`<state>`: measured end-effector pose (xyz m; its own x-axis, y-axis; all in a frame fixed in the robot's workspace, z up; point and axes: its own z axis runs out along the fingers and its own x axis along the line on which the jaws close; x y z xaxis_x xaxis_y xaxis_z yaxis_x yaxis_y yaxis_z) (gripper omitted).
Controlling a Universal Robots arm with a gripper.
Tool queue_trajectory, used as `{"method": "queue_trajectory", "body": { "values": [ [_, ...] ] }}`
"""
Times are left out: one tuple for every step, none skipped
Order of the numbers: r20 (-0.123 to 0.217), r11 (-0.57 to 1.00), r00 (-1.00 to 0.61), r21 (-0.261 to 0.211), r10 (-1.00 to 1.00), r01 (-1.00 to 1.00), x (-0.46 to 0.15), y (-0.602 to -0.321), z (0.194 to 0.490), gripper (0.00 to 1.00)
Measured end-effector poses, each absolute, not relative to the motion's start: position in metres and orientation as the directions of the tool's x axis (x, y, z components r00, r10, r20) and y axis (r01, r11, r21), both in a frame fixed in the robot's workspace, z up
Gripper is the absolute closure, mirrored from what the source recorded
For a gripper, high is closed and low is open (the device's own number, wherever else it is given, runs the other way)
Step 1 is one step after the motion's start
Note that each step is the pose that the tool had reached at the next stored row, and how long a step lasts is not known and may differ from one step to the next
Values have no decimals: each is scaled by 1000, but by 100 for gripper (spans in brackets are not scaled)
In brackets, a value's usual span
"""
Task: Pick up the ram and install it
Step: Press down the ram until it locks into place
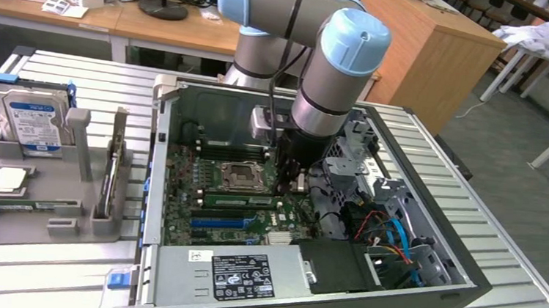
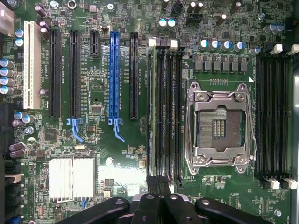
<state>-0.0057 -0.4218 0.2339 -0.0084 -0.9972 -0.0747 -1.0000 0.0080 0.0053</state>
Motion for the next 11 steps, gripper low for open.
{"method": "queue_trajectory", "body": {
  "values": [
    [-75,8,-8,5,-997,-1000,-6,-422,234,89],
    [-74,8,-8,5,-997,-1000,-6,-422,234,89],
    [-74,8,-8,5,-997,-1000,-6,-422,234,89],
    [-75,8,-8,5,-997,-1000,-6,-422,234,89],
    [-75,8,-8,5,-997,-1000,-6,-422,234,89],
    [-75,8,-8,5,-997,-1000,-6,-422,233,89],
    [-75,8,-8,5,-997,-1000,-6,-422,233,89],
    [-75,8,-8,5,-997,-1000,-6,-422,233,89],
    [-75,8,-8,5,-997,-1000,-6,-422,233,89],
    [-75,8,-8,5,-997,-1000,-6,-422,233,89],
    [-75,8,-8,5,-997,-1000,-6,-422,233,89]
  ]
}}
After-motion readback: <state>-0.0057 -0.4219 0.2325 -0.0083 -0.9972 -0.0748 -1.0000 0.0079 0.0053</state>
